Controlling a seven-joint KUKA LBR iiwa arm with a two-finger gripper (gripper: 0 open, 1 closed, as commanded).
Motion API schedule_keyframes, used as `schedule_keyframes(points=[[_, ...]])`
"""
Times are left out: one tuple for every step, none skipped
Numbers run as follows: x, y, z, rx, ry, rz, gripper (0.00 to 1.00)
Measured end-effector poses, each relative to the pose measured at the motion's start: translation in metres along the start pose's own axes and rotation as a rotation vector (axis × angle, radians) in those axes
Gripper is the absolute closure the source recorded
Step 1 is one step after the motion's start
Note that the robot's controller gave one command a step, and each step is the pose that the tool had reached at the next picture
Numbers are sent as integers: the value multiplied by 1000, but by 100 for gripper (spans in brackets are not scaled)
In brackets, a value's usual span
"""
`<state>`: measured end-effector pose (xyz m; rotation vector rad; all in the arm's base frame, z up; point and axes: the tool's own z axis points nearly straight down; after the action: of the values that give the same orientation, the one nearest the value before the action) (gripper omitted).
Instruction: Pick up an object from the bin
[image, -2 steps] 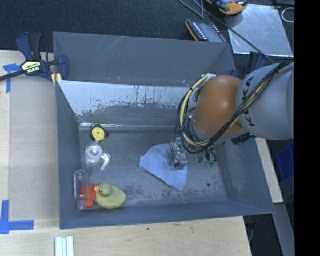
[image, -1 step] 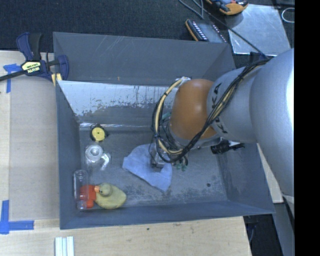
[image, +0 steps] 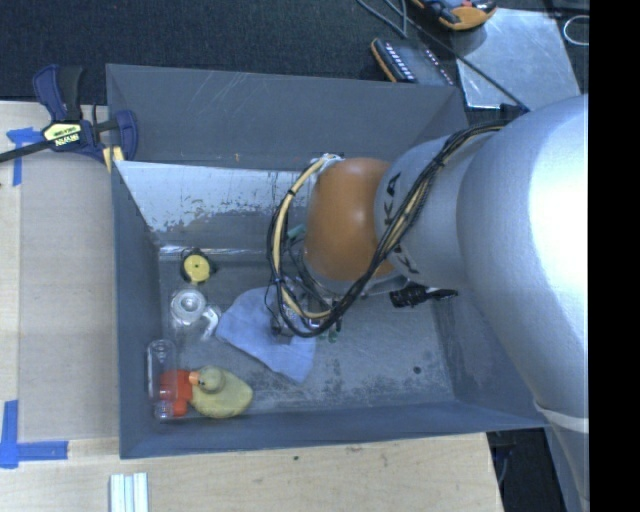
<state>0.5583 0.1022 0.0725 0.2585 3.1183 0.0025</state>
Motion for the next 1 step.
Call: schedule_keyframes(points=[[-7,-28,-33,3,1,-113,100]])
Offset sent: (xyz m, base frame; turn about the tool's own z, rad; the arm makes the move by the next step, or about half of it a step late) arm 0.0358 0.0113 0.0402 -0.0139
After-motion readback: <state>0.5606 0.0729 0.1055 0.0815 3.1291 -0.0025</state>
